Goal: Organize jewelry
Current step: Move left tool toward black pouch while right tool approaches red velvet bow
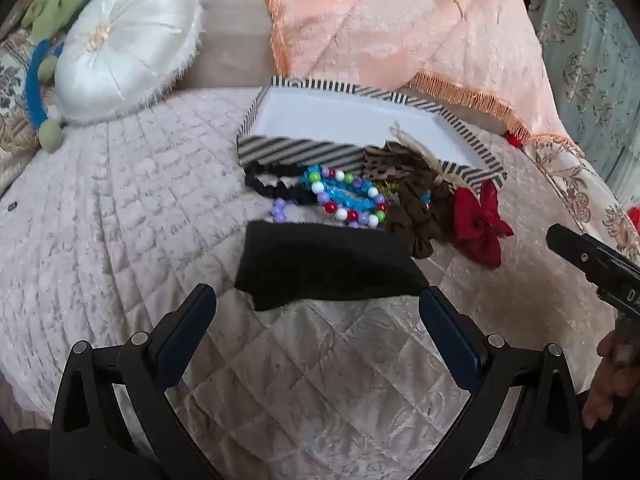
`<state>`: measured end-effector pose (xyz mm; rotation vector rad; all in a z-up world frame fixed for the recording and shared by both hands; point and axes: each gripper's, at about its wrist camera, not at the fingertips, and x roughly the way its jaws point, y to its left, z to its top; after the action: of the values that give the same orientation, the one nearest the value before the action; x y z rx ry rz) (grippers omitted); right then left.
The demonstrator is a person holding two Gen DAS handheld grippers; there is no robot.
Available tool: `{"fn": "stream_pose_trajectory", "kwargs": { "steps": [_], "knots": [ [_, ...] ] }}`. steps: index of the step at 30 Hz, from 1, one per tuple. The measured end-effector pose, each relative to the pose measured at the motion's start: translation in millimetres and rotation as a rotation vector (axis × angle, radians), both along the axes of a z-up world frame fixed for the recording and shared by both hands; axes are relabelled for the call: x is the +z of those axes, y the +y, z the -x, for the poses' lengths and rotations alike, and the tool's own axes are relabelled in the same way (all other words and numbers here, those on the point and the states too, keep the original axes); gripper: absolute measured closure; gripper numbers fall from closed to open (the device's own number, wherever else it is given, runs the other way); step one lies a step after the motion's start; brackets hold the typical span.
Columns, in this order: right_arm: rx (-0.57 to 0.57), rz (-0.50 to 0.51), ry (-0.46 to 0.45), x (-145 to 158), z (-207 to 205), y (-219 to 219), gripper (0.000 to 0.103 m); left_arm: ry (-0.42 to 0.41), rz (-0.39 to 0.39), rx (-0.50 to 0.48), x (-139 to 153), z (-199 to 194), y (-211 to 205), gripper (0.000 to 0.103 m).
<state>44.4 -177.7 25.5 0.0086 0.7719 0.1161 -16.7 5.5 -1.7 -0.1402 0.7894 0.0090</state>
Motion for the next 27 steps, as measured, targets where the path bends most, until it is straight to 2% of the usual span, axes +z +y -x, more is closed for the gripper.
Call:
{"fn": "stream_pose_trajectory", "kwargs": {
  "steps": [5, 14, 22, 27],
  "knots": [
    [0.000, 0.019, -0.005, -2.3, 0.0, 8.9, 0.000, 0.027, 0.025, 0.001, -7.0, -3.4, 5.8, 0.001],
    [-0.028, 0.027, 0.019, -11.7, -7.8, 0.9, 0.000, 0.010, 0.062, -0.013, -4.7, -2.7, 7.3, 0.001],
    [-0.013, 0.009, 0.029, -13.5, -11.4, 11.9, 0.000, 0.026, 0.044, 0.023, -6.5, -3.2, 17.8, 0.001],
    [-0.007, -0.009, 0.009, -10.0, -9.6, 10.2, 0.000, 0.033, 0.002, 0.038, -10.4, -2.5, 15.3, 0.001]
  ]
}}
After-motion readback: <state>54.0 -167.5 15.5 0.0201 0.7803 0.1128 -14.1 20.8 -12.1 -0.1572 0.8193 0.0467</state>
